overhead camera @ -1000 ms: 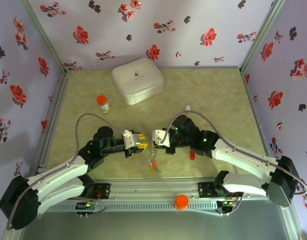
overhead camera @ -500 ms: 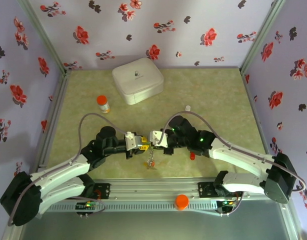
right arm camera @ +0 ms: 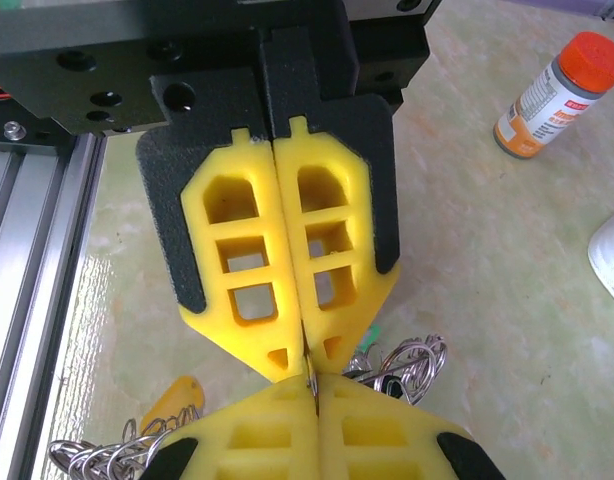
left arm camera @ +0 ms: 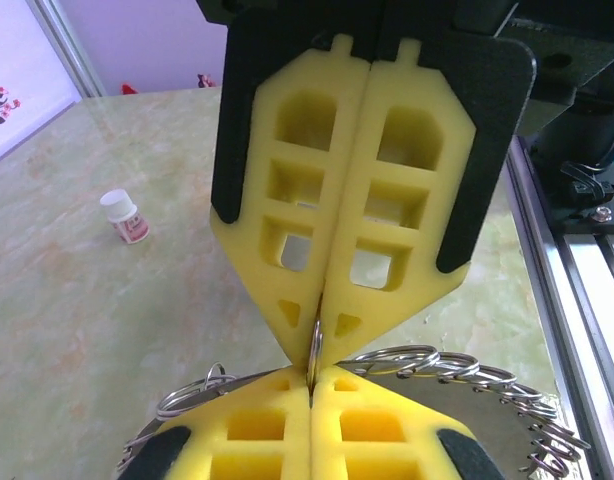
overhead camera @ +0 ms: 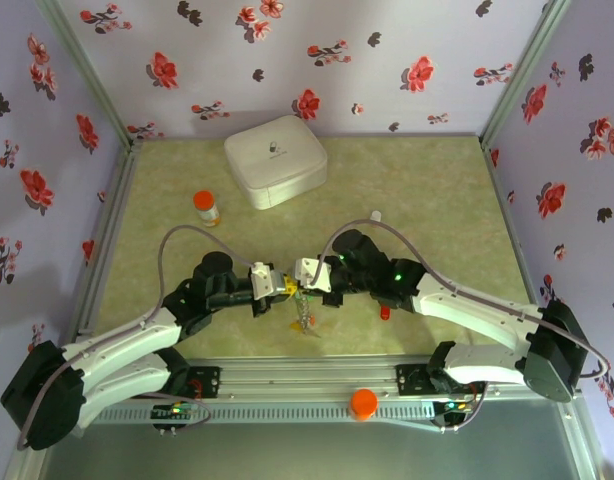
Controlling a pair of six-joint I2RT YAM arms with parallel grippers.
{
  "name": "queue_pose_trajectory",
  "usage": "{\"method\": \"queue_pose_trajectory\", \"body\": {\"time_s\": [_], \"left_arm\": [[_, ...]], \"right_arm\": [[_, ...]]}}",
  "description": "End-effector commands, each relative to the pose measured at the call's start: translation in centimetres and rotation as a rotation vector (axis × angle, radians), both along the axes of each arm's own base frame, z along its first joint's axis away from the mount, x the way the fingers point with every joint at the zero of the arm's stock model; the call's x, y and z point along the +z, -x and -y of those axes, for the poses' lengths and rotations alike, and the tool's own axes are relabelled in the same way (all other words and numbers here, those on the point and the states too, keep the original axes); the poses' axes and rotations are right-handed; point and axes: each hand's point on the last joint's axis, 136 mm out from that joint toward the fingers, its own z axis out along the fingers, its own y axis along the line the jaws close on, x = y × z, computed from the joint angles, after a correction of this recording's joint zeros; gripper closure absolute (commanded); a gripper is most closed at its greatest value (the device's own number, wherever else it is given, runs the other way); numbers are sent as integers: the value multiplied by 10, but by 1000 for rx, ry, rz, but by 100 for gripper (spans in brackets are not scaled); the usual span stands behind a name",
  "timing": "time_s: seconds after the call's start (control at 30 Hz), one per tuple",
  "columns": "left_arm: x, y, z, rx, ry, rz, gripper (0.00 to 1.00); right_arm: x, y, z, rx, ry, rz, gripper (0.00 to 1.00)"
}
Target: Put the keys on the keyring
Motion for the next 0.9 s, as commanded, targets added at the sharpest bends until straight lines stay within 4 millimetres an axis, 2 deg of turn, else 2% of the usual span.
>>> {"method": "queue_pose_trajectory", "body": {"time_s": [0.0,0.07,0.17,0.5,0.67,0.87], "left_arm": [[24,-2,6,-13,60,70,100],[23,-2,5,-7,65,78,100],[23,-1,4,-3,77,92,100],[23,0,2,-1,96,105,100],[23,1,3,-6,100,104,100],[22,3,4,-13,99,103,100]], "right_arm": [[21,-1,-9,3,-72,39,79],[18,0,-3,-5,-72,32,67],[9,-1,9,-31,-71,16,62],[7,0,18,-83,-156,0,66],[9,-8,17,-119,-180,26,71],[11,-3,9,-80,-196,-3,76]]}}
